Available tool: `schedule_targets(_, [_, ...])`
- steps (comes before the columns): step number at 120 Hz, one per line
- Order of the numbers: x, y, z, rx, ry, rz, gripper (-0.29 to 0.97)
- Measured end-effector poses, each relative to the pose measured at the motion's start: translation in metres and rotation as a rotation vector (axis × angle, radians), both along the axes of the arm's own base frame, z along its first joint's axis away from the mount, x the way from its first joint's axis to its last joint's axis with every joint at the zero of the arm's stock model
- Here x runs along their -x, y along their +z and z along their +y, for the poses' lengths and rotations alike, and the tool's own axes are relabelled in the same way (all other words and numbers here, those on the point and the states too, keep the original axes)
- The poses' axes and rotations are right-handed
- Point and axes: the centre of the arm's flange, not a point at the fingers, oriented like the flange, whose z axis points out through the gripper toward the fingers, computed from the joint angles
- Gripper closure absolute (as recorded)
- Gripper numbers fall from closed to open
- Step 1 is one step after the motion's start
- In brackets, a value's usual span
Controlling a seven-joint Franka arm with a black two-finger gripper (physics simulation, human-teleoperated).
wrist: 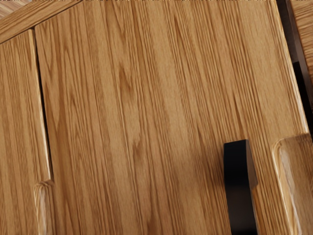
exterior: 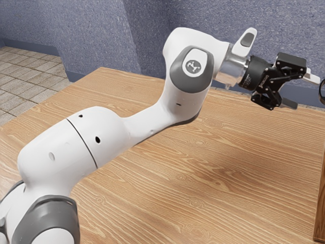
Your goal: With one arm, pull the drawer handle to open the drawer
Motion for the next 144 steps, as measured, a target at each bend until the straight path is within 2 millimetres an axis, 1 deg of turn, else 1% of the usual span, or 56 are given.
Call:
schedule_targets(32, [0.0,0.002,-0.004,0.011,0.0,-0.013,0.0])
schedule_targets(57, [-0.003,-0.009,-0.006,0.01,0.003,-0.004,0.0])
schedule_targets(68, [-0.004,-0.01,-0.007,0.011,0.005,-0.005,0.0])
schedule_targets(88, [-0.002,-0.009,-0.015,0.008,-0.002,-0.009,0.0])
schedule_targets(96, [-0.002,-0.01,-0.013,0.006,0.001,-0.01,0.0])
schedule_targets(110, [-0.002,-0.007,-0.004,-0.007,0.01,-0.013,0.0])
schedule_targets(129, [-0.001,-0.006,-0.003,-0.015,0.007,-0.011,0.0])
schedule_targets(138, [0.001,0.001,0.0,-0.028,0.01,-0.021,0.0])
schedule_targets(144, [0.002,0.001,0.001,-0.038,0.008,-0.017,0.0])
